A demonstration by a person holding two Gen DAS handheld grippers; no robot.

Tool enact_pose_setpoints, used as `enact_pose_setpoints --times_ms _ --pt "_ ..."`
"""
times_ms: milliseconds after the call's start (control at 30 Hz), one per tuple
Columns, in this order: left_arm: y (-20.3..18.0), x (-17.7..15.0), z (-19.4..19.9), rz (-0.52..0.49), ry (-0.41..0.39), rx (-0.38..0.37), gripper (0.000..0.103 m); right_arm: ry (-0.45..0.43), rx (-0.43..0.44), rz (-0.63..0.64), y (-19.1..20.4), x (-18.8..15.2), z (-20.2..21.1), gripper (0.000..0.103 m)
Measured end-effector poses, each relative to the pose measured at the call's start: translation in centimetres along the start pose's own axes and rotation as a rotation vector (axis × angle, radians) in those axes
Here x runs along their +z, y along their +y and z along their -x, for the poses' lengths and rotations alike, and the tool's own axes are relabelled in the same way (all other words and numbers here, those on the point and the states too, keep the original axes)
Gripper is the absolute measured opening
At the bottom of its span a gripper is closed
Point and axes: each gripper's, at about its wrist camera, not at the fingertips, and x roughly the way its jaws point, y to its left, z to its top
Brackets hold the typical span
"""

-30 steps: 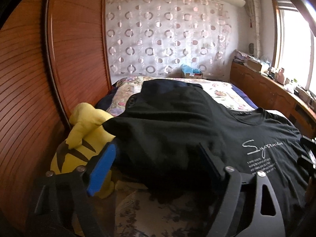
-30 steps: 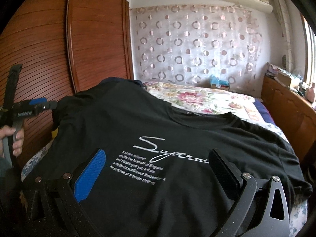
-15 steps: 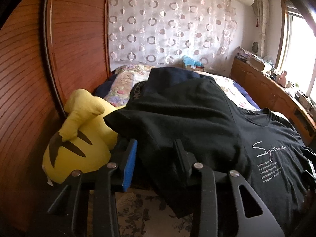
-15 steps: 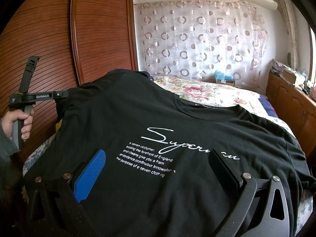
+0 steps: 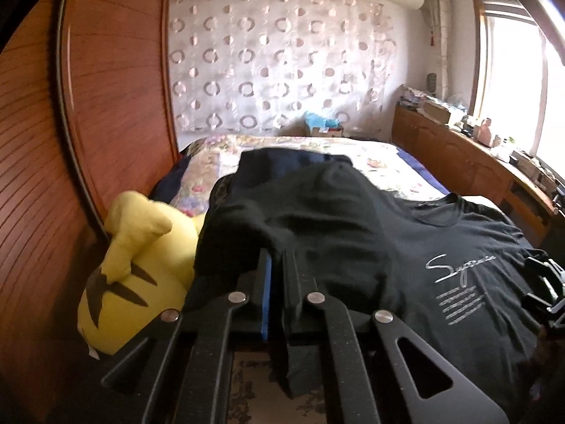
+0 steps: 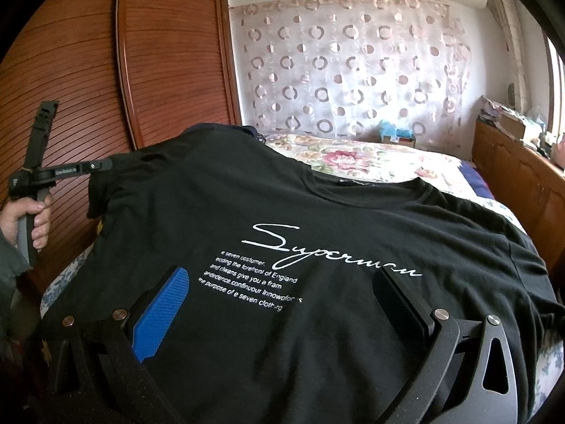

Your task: Fold small clothes

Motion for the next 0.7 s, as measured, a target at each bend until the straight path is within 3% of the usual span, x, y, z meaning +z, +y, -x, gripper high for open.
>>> enact_pose_setpoints --times_ms 300,600,667,700 --pt "-5.5 3.5 1.3 -0.077 -0.059 -0.093 0.006 -0.015 -0.02 -0.023 -0.5 -0.1 0.5 0.103" --pt "-12.9 6.1 0.1 -0.19 -0.034 -0.204 0.006 -0.026 -0.044 -0.046 -0.1 -0.5 0.7 0.103" --pt "-14.0 6.1 0.1 -0.206 -0.02 -0.223 0.012 -0.026 -0.047 -0.05 0.0 -0.6 0.6 0.103" --pt "-14.5 6.0 0.4 -0.213 -0.021 -0.239 0.023 -0.026 -0.049 -0.052 0.1 -0.6 0.6 0.103"
